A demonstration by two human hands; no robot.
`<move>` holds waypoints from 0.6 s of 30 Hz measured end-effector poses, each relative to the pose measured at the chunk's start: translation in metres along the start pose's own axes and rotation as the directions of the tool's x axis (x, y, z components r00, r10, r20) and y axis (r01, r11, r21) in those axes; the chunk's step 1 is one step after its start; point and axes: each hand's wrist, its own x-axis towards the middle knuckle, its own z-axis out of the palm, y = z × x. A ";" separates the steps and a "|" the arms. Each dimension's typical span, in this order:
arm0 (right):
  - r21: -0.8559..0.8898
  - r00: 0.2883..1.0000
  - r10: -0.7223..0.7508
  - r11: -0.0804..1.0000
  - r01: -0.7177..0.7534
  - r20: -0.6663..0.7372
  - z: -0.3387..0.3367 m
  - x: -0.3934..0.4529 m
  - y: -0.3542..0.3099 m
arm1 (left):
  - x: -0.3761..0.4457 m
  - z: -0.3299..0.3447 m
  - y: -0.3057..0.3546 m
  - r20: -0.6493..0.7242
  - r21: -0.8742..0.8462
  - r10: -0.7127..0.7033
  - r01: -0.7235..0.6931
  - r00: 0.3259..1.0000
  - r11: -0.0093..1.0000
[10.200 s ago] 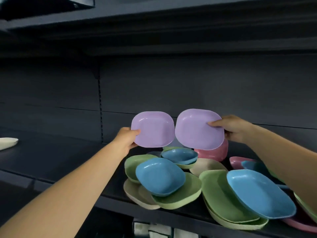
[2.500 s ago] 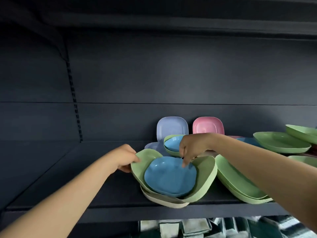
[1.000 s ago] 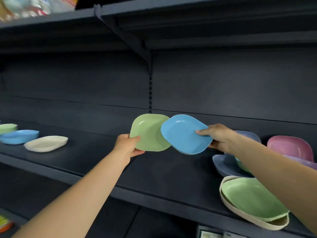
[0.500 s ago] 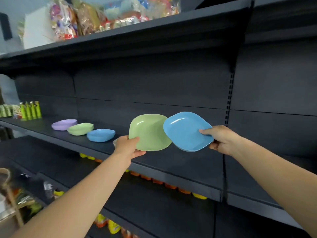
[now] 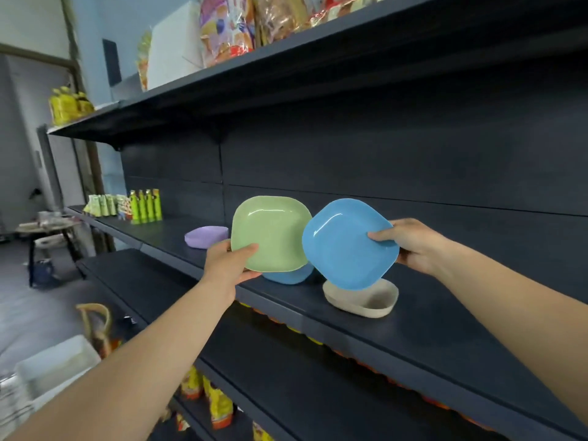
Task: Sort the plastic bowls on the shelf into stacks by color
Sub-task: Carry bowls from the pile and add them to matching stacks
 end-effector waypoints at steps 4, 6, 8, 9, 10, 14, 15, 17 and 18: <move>0.022 1.000 -0.019 1.000 0.020 -0.012 0.042 0.064 -0.012 | 0.075 -0.030 0.003 -0.072 -0.035 0.010 -0.012 0.997 0.999; 0.021 1.000 -0.021 1.000 0.022 -0.016 0.061 0.094 -0.017 | 0.114 -0.043 0.002 -0.084 -0.028 0.002 -0.004 0.996 1.000; 0.008 1.000 -0.016 1.000 0.016 -0.015 0.077 0.122 -0.019 | 0.150 -0.051 0.000 -0.086 -0.020 0.003 -0.005 0.996 1.000; -0.002 1.000 -0.008 1.000 0.008 -0.014 0.085 0.133 -0.019 | 0.165 -0.054 -0.002 -0.086 -0.021 0.000 -0.002 0.996 1.000; -0.012 1.000 0.004 1.000 -0.005 -0.015 0.093 0.144 -0.018 | 0.179 -0.057 -0.006 -0.086 -0.023 -0.012 0.010 0.996 1.000; -0.022 0.997 0.059 0.998 -0.060 -0.052 0.120 0.172 -0.006 | 0.225 -0.061 -0.022 -0.041 -0.049 -0.074 0.072 0.996 0.996; -0.029 0.996 0.063 0.997 -0.065 -0.062 0.125 0.177 -0.003 | 0.236 -0.061 -0.025 -0.024 -0.047 -0.083 0.082 0.996 0.996; -0.044 0.993 0.075 0.996 -0.079 -0.094 0.130 0.185 0.001 | 0.255 -0.060 -0.030 0.005 -0.044 -0.106 0.106 0.994 0.993; -0.055 0.990 0.083 0.994 -0.090 -0.114 0.132 0.188 0.003 | 0.264 -0.060 -0.034 0.025 -0.044 -0.120 0.121 0.992 0.992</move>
